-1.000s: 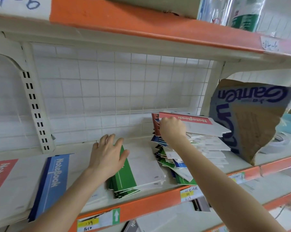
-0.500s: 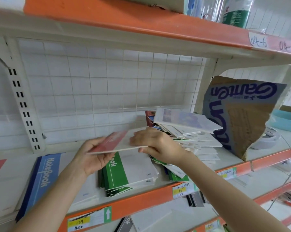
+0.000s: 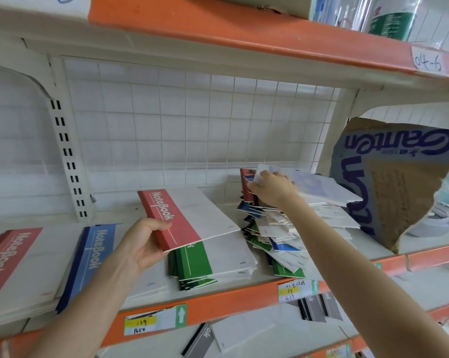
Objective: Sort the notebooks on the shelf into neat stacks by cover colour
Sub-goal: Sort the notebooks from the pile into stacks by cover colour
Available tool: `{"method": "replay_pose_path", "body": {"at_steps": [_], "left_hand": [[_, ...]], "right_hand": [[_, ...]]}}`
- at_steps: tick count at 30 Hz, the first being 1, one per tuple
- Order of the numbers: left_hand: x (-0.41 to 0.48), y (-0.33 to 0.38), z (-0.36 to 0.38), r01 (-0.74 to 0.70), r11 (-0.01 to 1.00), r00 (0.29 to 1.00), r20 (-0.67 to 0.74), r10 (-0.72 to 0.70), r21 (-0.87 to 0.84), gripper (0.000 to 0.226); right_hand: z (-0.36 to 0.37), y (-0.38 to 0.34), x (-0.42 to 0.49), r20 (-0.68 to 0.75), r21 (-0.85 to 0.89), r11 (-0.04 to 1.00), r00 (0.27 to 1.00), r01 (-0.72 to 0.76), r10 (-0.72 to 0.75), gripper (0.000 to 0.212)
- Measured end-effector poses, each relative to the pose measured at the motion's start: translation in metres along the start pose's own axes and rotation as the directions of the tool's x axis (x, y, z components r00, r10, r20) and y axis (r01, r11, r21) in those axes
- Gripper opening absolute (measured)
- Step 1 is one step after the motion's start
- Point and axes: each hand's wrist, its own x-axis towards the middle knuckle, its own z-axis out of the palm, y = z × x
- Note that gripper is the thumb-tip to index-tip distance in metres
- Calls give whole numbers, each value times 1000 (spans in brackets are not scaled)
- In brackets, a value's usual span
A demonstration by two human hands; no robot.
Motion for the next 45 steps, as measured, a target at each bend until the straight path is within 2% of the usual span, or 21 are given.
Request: {"method": "replay_pose_path", "body": {"at_steps": [2, 6, 13, 18, 20, 23, 25, 27, 30, 34, 37, 39, 42, 44, 45], "left_hand": [[-2, -1, -2, 0, 1000, 1000, -6, 0, 15, 28], [-5, -3, -4, -16, 999, 1000, -23, 16, 30, 27], [-14, -2, -6, -31, 997, 999, -27, 33, 74, 24], [-17, -4, -5, -9, 993, 998, -56, 15, 114, 15], [-17, -6, -3, 6, 990, 998, -64, 3, 138, 14], [-17, -8, 3, 33, 993, 997, -79, -24, 114, 16], [-17, -11, 10, 66, 994, 995, -85, -59, 83, 18], [-18, -14, 16, 84, 994, 994, -76, -78, 72, 22], [-17, -18, 20, 84, 993, 993, -92, -76, 78, 28], [-11, -16, 11, 62, 996, 992, -115, -55, 57, 30], [-7, -17, 5, 39, 997, 995, -92, -34, 59, 29], [-8, -17, 6, 41, 998, 998, -49, -39, 49, 28], [-6, -16, 3, 33, 996, 999, -26, -31, 86, 23], [-4, -15, -1, 39, 991, 998, -49, -33, 129, 17], [-3, -15, -3, 30, 988, 999, -49, -23, 151, 20]], "right_hand": [[2, -5, 5, 1, -47, 998, 999, -48, 48, 49], [2, -14, 5, -95, -110, 989, 992, -97, 87, 43], [-6, -18, 3, -136, -237, 971, 991, -29, -4, 31], [-19, -4, -4, -237, -160, 986, 972, -41, 2, 24], [-24, 0, -11, -266, -115, 993, 964, -4, -27, 20], [-29, 1, -23, -282, -115, 983, 944, 141, -168, 17], [-28, -2, -34, -277, -141, 953, 913, 269, -299, 18], [-23, -5, -45, -259, -143, 891, 853, 430, -453, 20], [-12, -11, -64, -285, -66, 729, 688, 681, -668, 28], [-1, -14, -85, -355, -24, 530, 488, 848, -797, 42], [9, -19, -90, -391, -7, 402, 367, 916, -844, 25], [13, -21, -90, -388, 35, 359, 344, 933, -855, 29], [19, -19, -89, -336, 21, 375, 360, 927, -870, 31], [19, -14, -87, -299, 17, 409, 395, 912, -869, 37], [17, -10, -86, -267, 50, 440, 436, 897, -859, 41]]}}
